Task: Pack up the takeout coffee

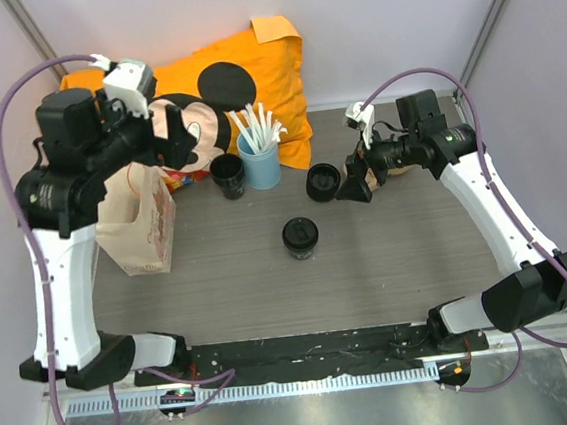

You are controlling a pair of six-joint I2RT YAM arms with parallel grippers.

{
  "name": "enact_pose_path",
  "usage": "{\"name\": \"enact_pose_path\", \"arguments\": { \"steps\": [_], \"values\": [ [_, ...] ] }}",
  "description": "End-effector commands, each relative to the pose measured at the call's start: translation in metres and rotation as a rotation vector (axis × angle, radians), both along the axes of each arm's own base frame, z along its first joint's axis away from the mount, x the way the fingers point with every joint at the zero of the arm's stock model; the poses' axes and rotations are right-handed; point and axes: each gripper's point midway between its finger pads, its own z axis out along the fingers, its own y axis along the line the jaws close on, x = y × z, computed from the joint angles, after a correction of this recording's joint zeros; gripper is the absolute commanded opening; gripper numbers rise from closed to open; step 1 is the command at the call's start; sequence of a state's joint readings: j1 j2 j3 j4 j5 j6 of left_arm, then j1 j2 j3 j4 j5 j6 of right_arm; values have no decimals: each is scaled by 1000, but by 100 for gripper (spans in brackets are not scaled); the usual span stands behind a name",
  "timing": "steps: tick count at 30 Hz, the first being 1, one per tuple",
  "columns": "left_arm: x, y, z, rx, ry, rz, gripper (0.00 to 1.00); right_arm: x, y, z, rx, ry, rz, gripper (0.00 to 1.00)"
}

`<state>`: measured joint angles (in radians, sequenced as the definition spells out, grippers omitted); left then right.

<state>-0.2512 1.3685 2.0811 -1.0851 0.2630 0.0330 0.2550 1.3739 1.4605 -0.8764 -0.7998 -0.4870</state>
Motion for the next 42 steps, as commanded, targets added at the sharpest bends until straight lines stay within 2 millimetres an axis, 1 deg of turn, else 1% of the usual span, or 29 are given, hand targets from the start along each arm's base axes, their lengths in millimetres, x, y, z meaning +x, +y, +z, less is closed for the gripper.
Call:
{"name": "enact_pose_path", "arguments": {
  "steps": [1,2,5,6,7,10,11,12,14,15,18,21,22,26,27,28,29,30,31,32,33,36,37,39,40,42],
  "values": [
    [-11,43,11,55,-56,195,100,-6,4,29,44,-81,52,100],
    [-11,48,10,60,-57,224,100,-7,5,31,47,-87,55,99],
    [-4,67,-4,94,-25,335,100,-8,6,35,59,-97,66,99],
    [1,72,-14,108,-3,356,100,-10,6,37,63,-99,66,99],
    [2,80,-18,125,5,400,100,-11,7,35,67,-93,71,98],
    [8,95,-32,162,36,473,100,-14,7,35,77,-90,72,98],
    [9,97,-37,168,48,481,100,-15,8,35,80,-89,76,98],
    [11,99,-45,181,67,486,100,-16,8,35,81,-89,78,98],
    [13,103,-53,193,78,503,100,-18,8,37,86,-97,82,98],
    [17,103,-61,201,89,505,100,-19,8,36,86,-96,82,98],
    [21,110,-72,218,96,533,100,-21,9,36,90,-92,90,98],
    [26,120,-74,247,64,577,100,-22,9,34,93,-88,96,98],
    [25,121,-75,251,60,580,100,-23,9,32,91,-81,97,98],
    [27,127,-93,267,107,589,99,-23,10,29,96,-70,103,97],
    [26,128,-102,272,126,584,98,-22,10,30,96,-71,103,97],
    [25,129,-107,273,135,585,97,-23,11,30,99,-72,105,97],
    [24,132,-107,267,129,594,97,-23,11,30,99,-70,106,97],
    [23,133,-118,274,153,590,96,-23,11,30,100,-68,109,97],
    [23,132,-122,270,161,583,95,-22,12,29,101,-68,110,97],
    [23,135,-125,266,163,589,94,-22,12,30,101,-68,110,97],
    [22,134,-134,274,184,583,93,-23,12,29,101,-67,111,97],
    [23,133,-145,271,209,566,87,-23,13,29,101,-65,113,96],
    [22,132,-147,266,214,561,81,-23,13,29,101,-65,114,96],
    [23,127,-153,254,221,539,75,-23,13,28,100,-63,116,96],
    [23,126,-153,249,221,532,65,-23,13,28,100,-63,114,96],
    [23,122,-156,240,227,512,56,-23,13,28,99,-65,114,96]
  ]
}}
